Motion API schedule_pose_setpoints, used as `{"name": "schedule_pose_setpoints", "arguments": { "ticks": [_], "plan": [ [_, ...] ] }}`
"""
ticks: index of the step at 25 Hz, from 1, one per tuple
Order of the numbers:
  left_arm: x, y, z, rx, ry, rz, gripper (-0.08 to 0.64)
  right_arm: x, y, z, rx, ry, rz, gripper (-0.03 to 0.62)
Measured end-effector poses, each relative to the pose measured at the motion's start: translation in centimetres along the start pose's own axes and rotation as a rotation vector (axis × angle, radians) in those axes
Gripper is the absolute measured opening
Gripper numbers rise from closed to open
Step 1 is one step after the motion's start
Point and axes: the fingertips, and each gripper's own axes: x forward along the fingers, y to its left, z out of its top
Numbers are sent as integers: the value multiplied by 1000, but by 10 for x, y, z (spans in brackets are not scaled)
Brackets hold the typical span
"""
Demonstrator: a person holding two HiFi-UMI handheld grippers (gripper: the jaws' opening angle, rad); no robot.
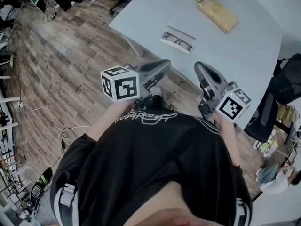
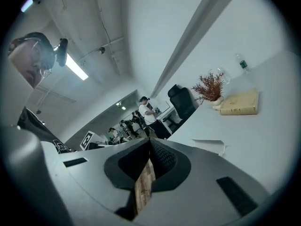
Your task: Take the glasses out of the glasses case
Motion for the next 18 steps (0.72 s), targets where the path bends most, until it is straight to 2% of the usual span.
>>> {"name": "schedule_pose_setpoints", "arguments": {
  "ticks": [10, 18],
  "plan": [
    [15, 63, 64, -7, 15, -27, 8, 74, -29, 33, -36, 15, -39, 9],
    [28, 101, 83, -15, 61, -29, 8, 107, -57, 34, -4, 16, -78, 9]
  ]
}}
